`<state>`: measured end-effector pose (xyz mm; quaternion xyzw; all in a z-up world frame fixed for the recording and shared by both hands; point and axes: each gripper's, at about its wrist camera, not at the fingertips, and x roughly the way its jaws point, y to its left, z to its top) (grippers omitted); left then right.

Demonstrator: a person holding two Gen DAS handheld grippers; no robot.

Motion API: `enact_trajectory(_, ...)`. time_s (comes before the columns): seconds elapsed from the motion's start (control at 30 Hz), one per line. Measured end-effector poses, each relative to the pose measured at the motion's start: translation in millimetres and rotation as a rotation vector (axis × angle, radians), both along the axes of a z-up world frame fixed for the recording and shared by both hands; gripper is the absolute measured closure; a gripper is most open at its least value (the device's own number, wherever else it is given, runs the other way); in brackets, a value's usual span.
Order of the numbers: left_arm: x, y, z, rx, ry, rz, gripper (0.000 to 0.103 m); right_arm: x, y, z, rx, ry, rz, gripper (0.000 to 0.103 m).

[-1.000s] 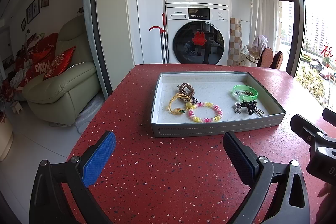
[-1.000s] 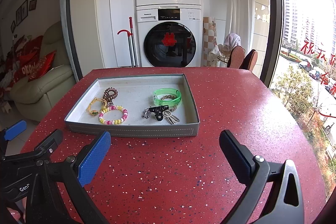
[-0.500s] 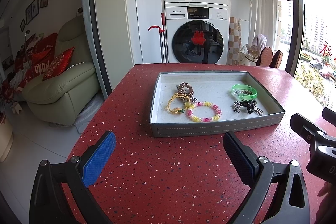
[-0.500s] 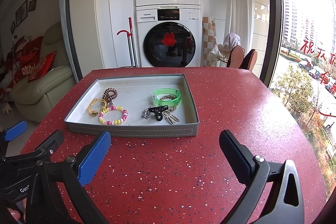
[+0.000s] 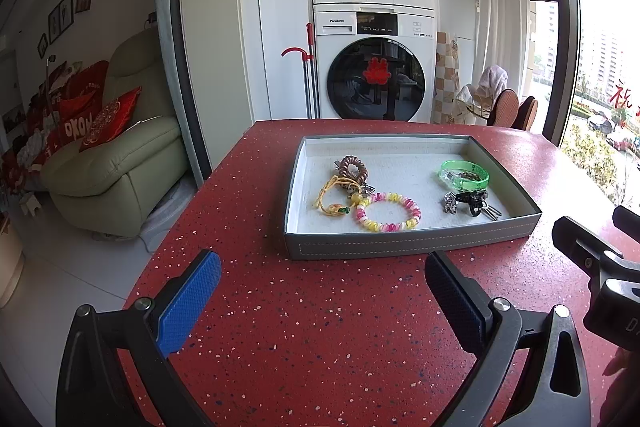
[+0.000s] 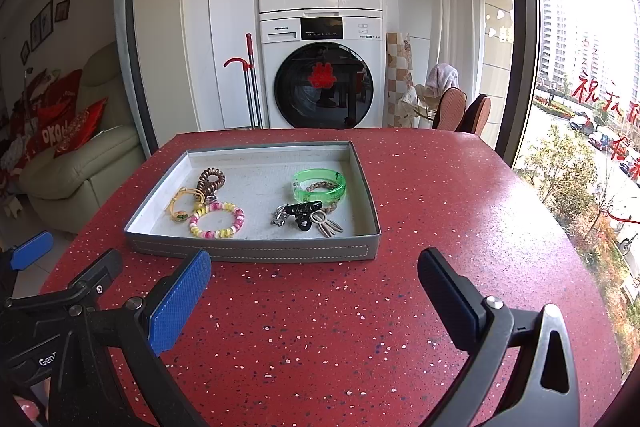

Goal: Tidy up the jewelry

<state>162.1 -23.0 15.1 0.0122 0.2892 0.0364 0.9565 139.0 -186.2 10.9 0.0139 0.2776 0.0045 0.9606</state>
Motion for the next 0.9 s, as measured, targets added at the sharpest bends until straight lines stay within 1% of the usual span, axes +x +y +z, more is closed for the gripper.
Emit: enact_trajectory(0.9, -1.2, -1.6, -0.3, -0.006, 0.008, -0.004, 0.000, -1.0, 1.2, 3.7, 0.000, -0.002, 0.002, 0.000)
